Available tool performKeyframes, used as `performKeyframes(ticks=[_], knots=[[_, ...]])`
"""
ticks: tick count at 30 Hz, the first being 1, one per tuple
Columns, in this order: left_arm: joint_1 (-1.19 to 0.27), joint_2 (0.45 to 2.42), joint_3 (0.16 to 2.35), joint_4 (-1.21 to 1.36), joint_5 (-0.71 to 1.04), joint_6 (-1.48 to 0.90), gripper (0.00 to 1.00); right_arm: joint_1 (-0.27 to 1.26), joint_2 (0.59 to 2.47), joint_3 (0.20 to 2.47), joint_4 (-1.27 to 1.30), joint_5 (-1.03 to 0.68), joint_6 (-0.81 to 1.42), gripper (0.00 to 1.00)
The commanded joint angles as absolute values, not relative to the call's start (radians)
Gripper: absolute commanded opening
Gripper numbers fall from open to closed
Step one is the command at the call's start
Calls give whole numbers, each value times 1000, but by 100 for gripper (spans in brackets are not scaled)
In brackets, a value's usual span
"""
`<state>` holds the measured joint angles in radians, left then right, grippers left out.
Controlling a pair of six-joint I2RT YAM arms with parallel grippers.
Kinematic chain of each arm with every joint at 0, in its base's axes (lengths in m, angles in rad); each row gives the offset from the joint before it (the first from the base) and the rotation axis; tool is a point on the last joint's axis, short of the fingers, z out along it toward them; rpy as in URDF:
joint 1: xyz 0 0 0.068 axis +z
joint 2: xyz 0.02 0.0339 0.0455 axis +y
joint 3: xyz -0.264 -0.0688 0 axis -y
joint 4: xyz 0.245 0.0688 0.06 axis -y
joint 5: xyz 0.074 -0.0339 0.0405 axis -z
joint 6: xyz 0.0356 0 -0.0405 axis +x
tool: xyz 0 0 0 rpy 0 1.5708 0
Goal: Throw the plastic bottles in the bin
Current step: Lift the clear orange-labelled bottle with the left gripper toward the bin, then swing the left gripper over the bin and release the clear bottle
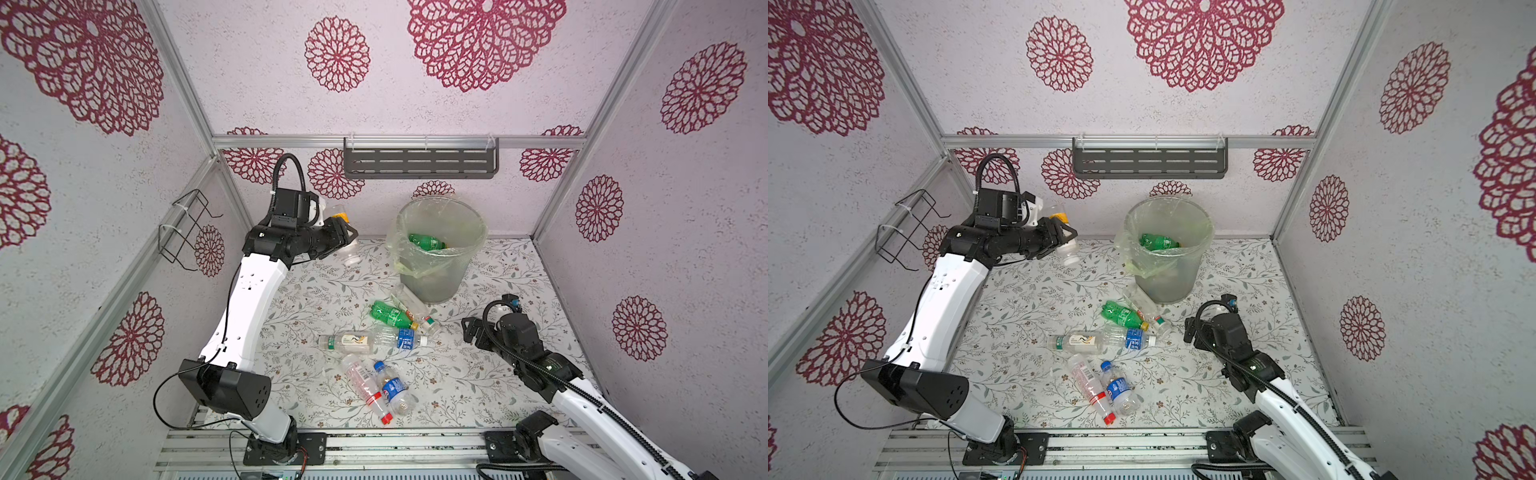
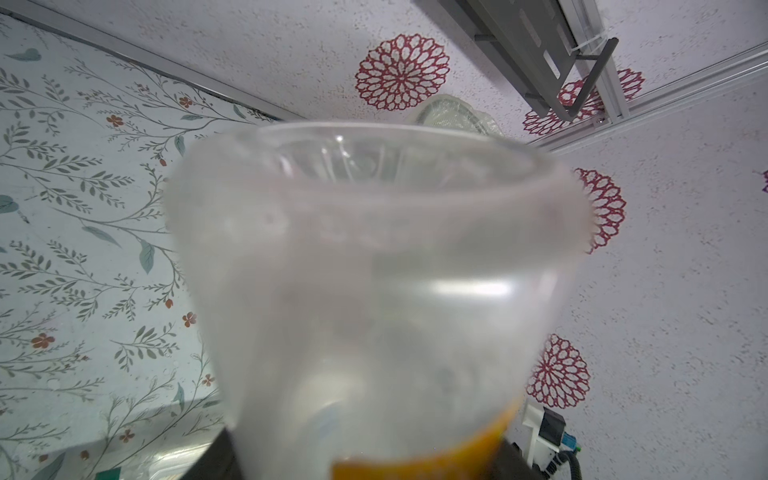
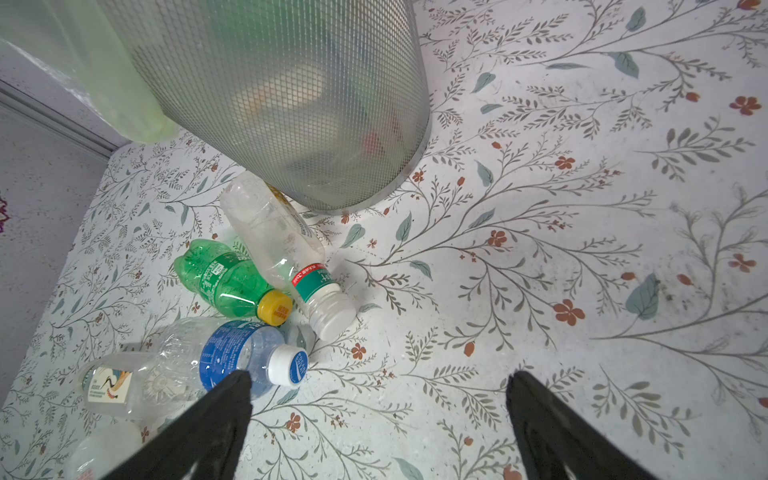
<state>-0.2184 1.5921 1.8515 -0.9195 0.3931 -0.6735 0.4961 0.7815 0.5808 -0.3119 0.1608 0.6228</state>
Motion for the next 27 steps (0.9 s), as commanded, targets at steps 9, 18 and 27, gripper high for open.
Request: performKeyframes(ticks=[9, 18, 27], knots=[[-289, 1536, 1824, -840, 393, -689, 47, 493, 761, 586, -305, 174, 639, 99], [-407, 1838, 2219, -829, 389, -730, 47, 493, 744, 593, -329, 170, 641, 99], [-487, 2290, 2764, -737, 468, -882, 97, 493, 722, 586, -336, 161, 672, 99]])
